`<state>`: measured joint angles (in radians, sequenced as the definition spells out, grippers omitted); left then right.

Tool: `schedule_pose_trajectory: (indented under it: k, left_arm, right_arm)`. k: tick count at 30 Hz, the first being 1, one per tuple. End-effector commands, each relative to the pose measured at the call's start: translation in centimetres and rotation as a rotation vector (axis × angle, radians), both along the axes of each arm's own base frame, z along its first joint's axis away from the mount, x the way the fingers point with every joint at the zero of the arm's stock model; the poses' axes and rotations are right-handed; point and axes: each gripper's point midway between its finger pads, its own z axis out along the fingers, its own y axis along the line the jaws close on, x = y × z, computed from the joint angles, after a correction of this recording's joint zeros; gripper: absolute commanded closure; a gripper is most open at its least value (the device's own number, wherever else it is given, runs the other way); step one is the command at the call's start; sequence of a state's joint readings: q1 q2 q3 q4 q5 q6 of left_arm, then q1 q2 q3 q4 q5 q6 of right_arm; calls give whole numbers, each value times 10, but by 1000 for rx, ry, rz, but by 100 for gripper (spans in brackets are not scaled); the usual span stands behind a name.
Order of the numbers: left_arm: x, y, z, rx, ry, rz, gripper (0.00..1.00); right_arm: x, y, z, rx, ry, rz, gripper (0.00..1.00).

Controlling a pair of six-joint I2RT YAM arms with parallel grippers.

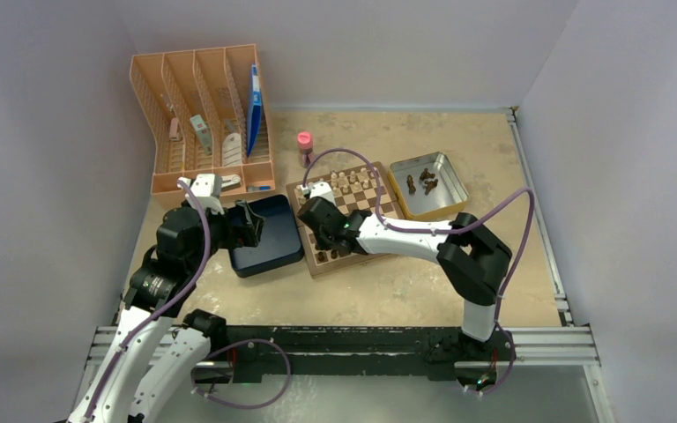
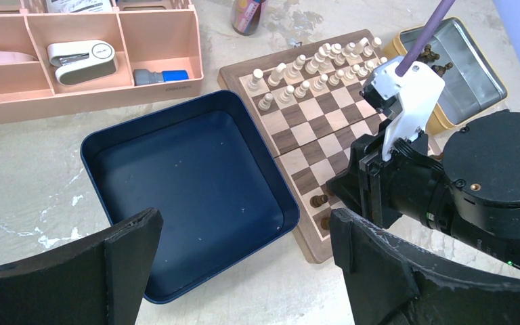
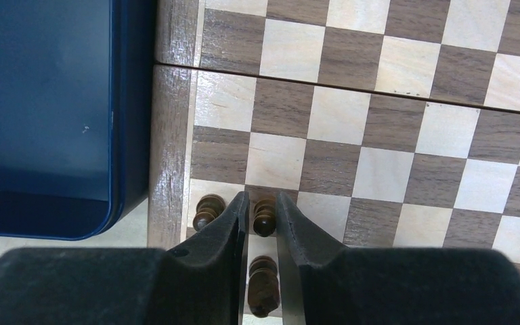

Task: Set up the chess pieces on the board
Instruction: Place the chess piece on the chessboard.

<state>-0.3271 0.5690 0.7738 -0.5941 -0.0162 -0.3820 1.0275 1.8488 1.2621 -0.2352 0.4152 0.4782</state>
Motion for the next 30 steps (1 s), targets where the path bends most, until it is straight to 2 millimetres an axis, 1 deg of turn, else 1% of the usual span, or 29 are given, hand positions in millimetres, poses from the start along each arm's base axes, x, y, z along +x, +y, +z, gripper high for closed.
schedule_pose_trajectory:
  k: [1,9,14,18,23,27,30]
  left_arm:
    - [3,4,13,-12,-43,26,5]
    - [3,5,15,-13,-49,28,5]
    - [2,5,16,-14,-53,29,5]
    - [2,5,15,-13,-52,30,5]
    - [2,5,16,-14,-54,29,5]
    - [2,5,15,-13,-50,29,5]
    - [2,5,14,-12,-46,29,5]
  right_arm:
    - [3,6,3,0,-7,4,77]
    - [3,3,5,-6,-8,-4,81]
    - [3,4,8,-2,-7,-4,82]
    - [3,3,9,0,-13,-6,82]
    - [2,1,7,-3,-12,-17,78]
    - [5,0,16,3,-28,-28,76]
    - [9,-1,34,25,-67,-41,74]
